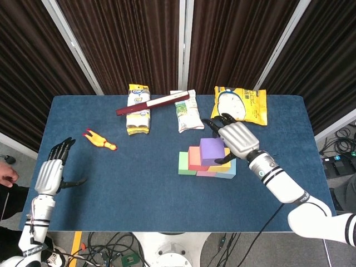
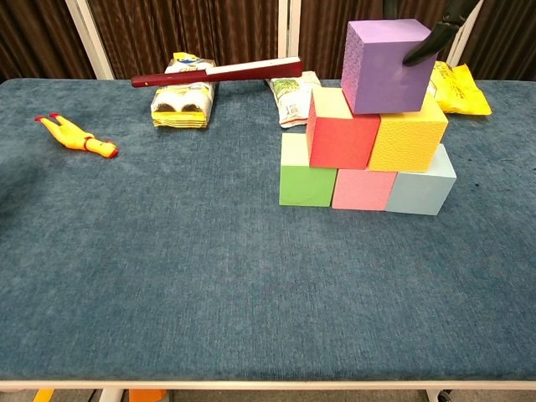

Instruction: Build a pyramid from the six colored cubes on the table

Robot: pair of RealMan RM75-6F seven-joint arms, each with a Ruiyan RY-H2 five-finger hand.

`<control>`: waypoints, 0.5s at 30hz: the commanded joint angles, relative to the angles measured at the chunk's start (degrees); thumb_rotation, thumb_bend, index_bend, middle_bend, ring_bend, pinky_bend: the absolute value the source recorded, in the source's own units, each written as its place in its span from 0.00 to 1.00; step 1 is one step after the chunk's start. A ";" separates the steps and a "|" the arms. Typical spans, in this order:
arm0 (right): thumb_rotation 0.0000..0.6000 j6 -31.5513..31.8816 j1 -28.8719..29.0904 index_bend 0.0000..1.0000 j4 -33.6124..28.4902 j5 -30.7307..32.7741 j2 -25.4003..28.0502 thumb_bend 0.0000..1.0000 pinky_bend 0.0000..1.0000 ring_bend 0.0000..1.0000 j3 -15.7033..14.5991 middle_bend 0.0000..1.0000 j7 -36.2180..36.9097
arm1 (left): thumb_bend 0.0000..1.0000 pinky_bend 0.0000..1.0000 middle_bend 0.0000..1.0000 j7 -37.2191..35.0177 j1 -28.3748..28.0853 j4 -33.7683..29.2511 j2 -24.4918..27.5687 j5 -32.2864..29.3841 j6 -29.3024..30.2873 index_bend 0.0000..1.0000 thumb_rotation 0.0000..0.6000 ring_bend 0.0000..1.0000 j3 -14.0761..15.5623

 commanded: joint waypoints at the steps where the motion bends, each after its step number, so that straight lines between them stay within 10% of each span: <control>1: 1.00 0.75 0.26 0.00 -0.62 0.66 0.17 0.08 0.00 0.08 -0.36 0.52 -0.89 | 0.08 0.01 0.02 -0.06 0.10 -0.01 0.10 0.04 -0.03 0.04 1.00 0.00 0.06; 15: 1.00 5.68 0.67 0.00 -3.94 5.55 0.17 0.06 0.00 0.08 -1.09 0.54 -4.66 | 0.08 0.01 0.02 -1.33 0.35 0.37 0.40 0.53 -0.18 0.04 1.00 0.00 -0.02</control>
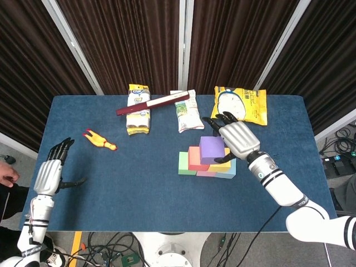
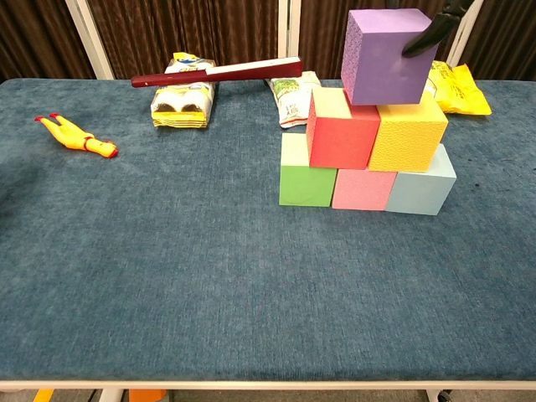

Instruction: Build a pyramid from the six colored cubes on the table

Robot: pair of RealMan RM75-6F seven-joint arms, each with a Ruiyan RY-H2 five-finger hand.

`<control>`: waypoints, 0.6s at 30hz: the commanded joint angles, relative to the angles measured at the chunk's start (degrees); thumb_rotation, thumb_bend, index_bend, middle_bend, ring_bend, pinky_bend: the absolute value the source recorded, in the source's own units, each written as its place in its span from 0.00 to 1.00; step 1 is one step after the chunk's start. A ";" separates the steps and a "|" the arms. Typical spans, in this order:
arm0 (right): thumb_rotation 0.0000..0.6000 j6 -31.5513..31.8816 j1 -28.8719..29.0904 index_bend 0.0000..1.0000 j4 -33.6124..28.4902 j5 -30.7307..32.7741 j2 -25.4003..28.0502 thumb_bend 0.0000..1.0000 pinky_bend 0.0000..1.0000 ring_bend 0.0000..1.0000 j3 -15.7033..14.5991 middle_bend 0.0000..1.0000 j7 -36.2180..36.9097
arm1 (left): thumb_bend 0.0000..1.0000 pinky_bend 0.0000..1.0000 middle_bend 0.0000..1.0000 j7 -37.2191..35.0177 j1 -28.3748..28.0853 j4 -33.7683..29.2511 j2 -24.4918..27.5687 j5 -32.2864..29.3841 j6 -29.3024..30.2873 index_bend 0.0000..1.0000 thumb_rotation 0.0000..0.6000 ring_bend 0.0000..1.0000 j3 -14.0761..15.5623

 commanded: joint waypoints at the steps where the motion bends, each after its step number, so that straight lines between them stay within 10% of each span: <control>1: 1.00 0.92 0.16 0.00 -1.16 2.09 0.24 0.06 0.00 0.08 -0.41 0.54 -1.29 | 0.08 0.01 0.02 -0.26 0.04 0.04 0.12 0.13 0.02 0.04 1.00 0.00 -0.04; 18: 1.00 4.11 2.26 0.00 -2.86 8.07 -1.50 0.06 0.00 0.08 -1.33 0.54 -6.04 | 0.08 0.01 0.02 -1.67 0.71 0.48 0.50 0.82 0.37 0.04 1.00 0.00 0.24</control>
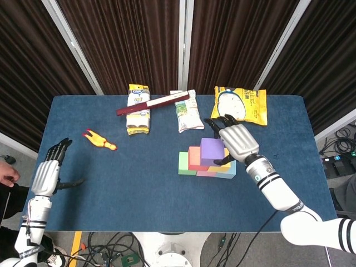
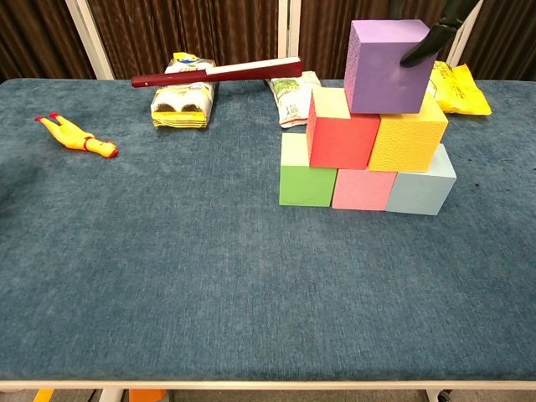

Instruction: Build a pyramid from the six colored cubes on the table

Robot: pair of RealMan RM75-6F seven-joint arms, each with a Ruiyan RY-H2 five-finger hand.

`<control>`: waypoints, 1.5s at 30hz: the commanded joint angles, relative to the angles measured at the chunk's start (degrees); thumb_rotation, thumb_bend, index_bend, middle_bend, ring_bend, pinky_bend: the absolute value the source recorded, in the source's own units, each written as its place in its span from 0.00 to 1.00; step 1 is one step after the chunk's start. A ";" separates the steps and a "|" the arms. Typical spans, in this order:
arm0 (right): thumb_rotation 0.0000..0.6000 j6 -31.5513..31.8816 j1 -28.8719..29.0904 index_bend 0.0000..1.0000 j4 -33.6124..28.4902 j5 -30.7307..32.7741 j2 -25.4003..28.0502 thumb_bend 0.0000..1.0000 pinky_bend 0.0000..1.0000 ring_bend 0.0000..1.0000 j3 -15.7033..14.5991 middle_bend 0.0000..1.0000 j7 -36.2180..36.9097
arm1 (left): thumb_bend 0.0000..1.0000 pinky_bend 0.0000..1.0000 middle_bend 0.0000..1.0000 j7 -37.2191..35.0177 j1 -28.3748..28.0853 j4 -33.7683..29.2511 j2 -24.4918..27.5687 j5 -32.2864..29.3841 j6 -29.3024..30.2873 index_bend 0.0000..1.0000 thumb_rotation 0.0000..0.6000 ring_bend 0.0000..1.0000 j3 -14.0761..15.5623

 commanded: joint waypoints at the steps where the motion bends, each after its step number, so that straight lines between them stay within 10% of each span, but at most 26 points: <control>1: 1.00 0.08 0.13 0.00 0.20 0.15 -0.21 0.06 0.00 0.08 0.00 0.54 0.00 | 0.08 0.01 0.02 -0.05 0.04 0.12 -0.03 -0.01 -0.04 0.04 1.00 0.00 0.03; 33: 1.00 -0.87 1.65 0.00 0.80 1.47 -1.04 0.04 0.00 0.08 -0.94 0.52 -0.63 | 0.08 0.01 0.02 -0.57 0.58 1.23 -0.49 0.30 -0.19 0.04 1.00 0.00 0.34; 45: 1.00 -2.68 2.00 0.00 1.29 0.84 -0.28 0.00 0.00 0.00 -1.43 0.26 0.37 | 0.08 0.01 0.02 -0.70 0.78 1.42 -0.63 0.34 -0.07 0.04 1.00 0.00 0.35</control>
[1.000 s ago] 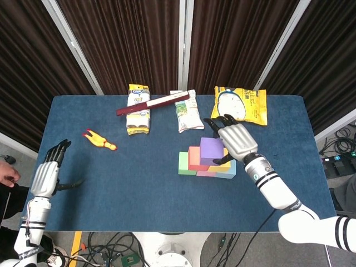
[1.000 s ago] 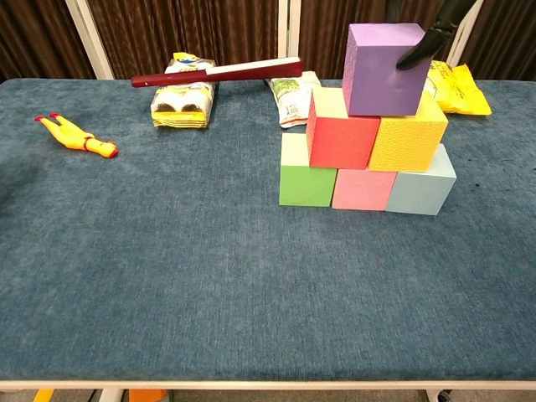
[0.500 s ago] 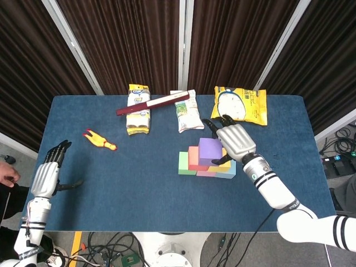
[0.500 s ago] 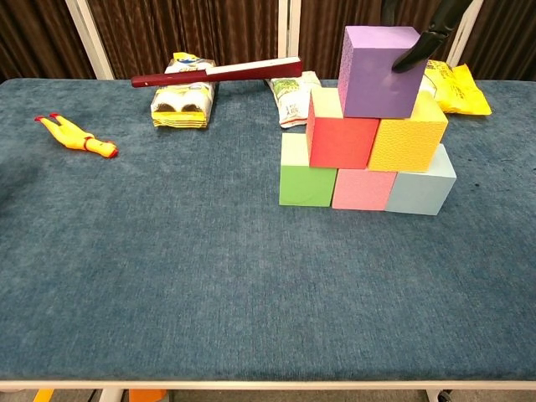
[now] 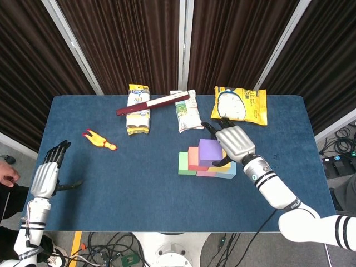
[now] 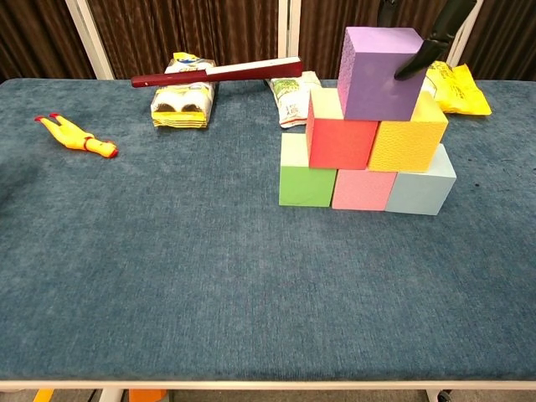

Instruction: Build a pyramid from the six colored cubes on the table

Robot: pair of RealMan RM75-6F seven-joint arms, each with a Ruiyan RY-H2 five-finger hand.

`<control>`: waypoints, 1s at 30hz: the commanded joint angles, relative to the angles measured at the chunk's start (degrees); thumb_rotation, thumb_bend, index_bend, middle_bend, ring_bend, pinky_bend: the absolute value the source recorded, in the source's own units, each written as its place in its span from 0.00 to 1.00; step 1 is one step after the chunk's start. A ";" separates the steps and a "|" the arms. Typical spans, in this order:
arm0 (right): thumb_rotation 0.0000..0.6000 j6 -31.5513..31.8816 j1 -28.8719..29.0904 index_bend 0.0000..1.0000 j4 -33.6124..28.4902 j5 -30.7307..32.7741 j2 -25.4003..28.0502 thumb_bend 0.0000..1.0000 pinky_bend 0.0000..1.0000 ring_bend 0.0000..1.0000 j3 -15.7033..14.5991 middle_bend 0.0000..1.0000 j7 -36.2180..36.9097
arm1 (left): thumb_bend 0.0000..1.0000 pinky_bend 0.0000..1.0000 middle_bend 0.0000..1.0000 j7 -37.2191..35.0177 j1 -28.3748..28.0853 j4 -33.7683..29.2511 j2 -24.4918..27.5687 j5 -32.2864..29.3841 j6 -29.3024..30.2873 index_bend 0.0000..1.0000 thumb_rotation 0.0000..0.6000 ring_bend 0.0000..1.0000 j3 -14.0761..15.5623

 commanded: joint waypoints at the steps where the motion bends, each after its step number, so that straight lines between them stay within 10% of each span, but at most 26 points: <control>1: 1.00 0.09 0.00 0.00 -0.01 -0.08 0.05 0.00 0.00 0.00 -0.05 0.24 0.07 | 0.08 0.01 0.02 -0.05 0.02 0.01 -0.01 0.03 0.03 0.04 1.00 0.00 -0.01; 19: 1.00 0.37 -4.57 0.00 -4.43 -7.02 5.79 0.00 0.00 0.00 0.31 0.00 6.37 | 0.08 0.01 0.02 0.54 0.00 -0.94 0.28 0.71 0.29 0.04 1.00 0.00 0.01; 30: 1.00 22.49 -27.46 0.00 -4.91 -30.52 12.71 0.00 0.00 0.00 -6.70 0.00 14.82 | 0.07 0.01 0.02 2.80 1.28 -2.03 0.94 2.91 2.45 0.04 1.00 0.00 1.53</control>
